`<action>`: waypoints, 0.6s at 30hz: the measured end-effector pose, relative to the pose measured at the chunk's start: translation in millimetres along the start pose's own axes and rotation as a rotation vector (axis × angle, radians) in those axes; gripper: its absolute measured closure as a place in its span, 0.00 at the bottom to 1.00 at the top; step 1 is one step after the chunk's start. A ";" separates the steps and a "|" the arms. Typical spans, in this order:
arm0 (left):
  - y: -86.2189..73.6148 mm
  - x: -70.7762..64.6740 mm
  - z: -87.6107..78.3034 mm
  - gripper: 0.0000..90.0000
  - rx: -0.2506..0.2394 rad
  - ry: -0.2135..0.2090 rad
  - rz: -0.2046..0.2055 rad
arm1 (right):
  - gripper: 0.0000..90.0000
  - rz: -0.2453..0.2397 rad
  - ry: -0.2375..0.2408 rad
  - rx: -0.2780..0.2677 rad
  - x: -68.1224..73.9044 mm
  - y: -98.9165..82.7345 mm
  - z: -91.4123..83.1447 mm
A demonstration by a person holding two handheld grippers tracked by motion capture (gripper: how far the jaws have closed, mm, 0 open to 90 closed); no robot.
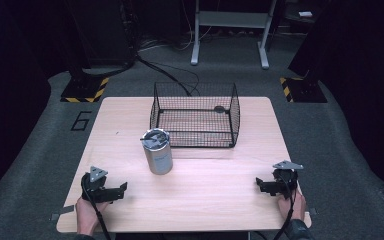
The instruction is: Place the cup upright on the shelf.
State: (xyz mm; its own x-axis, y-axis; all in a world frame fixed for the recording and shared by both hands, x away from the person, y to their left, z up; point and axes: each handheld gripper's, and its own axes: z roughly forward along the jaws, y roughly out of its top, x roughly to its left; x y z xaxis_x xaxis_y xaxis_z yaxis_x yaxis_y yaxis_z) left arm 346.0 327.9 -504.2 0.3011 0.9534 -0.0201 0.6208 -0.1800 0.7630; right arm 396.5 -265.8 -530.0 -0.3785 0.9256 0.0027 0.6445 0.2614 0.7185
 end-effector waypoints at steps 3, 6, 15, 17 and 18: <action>4.2 -4.7 -0.8 0.00 -0.008 -0.023 0.006 | 0.00 -0.011 -0.001 -0.002 -0.7 0.4 0.5; 9.1 -9.6 -4.0 0.00 -0.015 -0.057 0.010 | 0.00 -0.005 -0.003 0.000 0.2 0.6 0.7; 27.3 -24.4 -11.6 0.00 -0.048 -0.094 0.045 | 0.00 -0.005 0.002 0.005 0.8 1.4 1.1; 33.1 -29.9 -12.7 0.00 -0.062 -0.115 0.053 | 0.00 -0.008 0.001 0.003 0.9 1.5 1.3; 33.1 -29.9 -12.7 0.00 -0.062 -0.115 0.053 | 0.00 -0.008 0.001 0.003 0.9 1.5 1.3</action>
State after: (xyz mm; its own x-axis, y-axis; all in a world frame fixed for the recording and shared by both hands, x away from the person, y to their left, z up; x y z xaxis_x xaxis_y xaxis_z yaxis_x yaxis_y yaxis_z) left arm 348.3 296.5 -470.1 0.4152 0.9083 -0.0502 0.5569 -0.2101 0.8036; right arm 398.0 -264.2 -529.8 -0.3845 0.9231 -0.0019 0.6435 0.2695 0.7164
